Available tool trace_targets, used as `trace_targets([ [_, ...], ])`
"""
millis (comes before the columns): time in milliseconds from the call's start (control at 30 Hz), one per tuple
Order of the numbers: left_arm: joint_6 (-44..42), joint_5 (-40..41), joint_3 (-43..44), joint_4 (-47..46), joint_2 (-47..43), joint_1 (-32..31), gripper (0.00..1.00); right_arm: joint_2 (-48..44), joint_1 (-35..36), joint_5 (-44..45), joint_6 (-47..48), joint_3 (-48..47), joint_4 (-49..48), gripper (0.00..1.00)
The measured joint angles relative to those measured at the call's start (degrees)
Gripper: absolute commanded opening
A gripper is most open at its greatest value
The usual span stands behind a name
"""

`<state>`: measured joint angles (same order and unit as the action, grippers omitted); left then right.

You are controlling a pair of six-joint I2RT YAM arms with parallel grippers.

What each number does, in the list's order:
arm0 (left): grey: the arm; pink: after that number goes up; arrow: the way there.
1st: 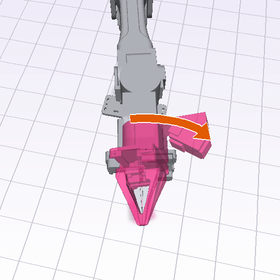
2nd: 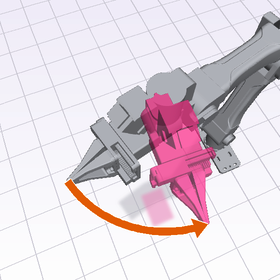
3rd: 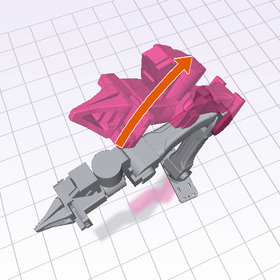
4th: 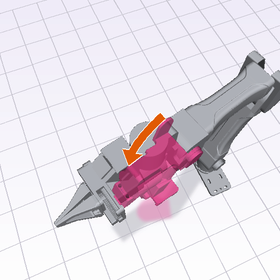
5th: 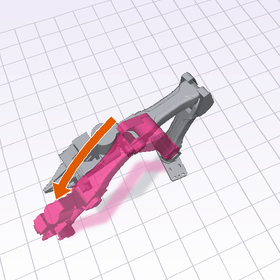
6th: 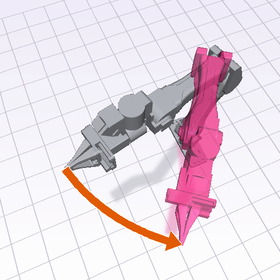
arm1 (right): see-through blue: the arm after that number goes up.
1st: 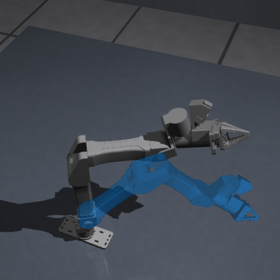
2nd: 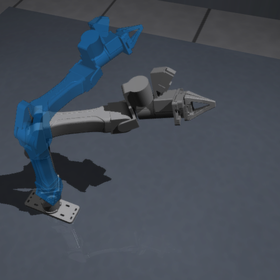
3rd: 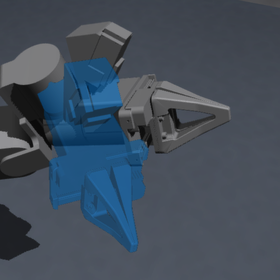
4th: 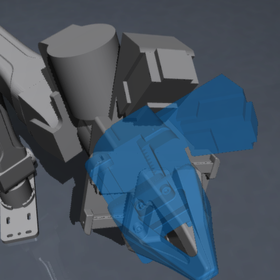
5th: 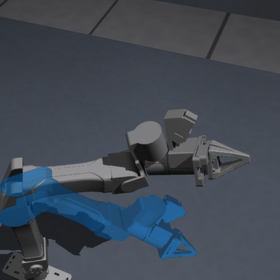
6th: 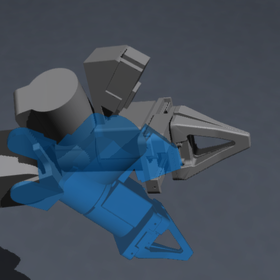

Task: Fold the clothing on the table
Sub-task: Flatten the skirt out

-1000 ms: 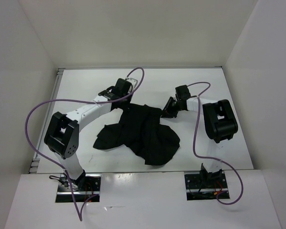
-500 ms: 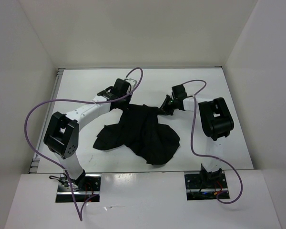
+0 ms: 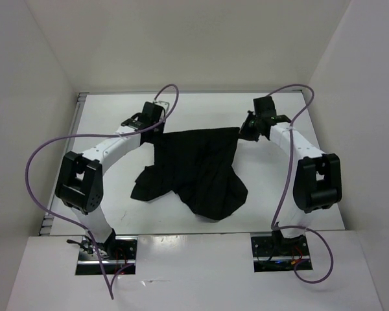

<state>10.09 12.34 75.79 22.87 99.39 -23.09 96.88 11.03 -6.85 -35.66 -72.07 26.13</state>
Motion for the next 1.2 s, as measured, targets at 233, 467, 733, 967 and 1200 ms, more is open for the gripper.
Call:
trace_targets([
  [233, 1.84, -0.94, 5.29, -0.44, 1.33, 2.43, 0.61, -1.95, -1.16, 3.91, 1.79, -0.37, 5.25, 0.00],
  [467, 0.79, -7.93, 5.88, -5.95, -0.15, 4.55, 0.78, -1.53, -1.29, 6.03, 2.82, -0.37, 6.84, 0.00],
  [733, -1.14, -23.65, 4.07, -12.68, 3.02, 8.98, 0.42, 0.28, -1.29, 5.92, 3.89, -0.68, 7.04, 0.00],
  [967, 0.39, -37.03, 7.65, -16.09, 15.96, 15.12, 0.57, 0.33, -1.29, 5.79, 4.66, -1.75, 7.85, 0.00],
  [1200, 5.33, -45.66, 7.80, -19.06, 21.35, 16.83, 0.58, 0.37, -1.55, 5.84, 5.14, -2.51, 8.37, 0.00],
])
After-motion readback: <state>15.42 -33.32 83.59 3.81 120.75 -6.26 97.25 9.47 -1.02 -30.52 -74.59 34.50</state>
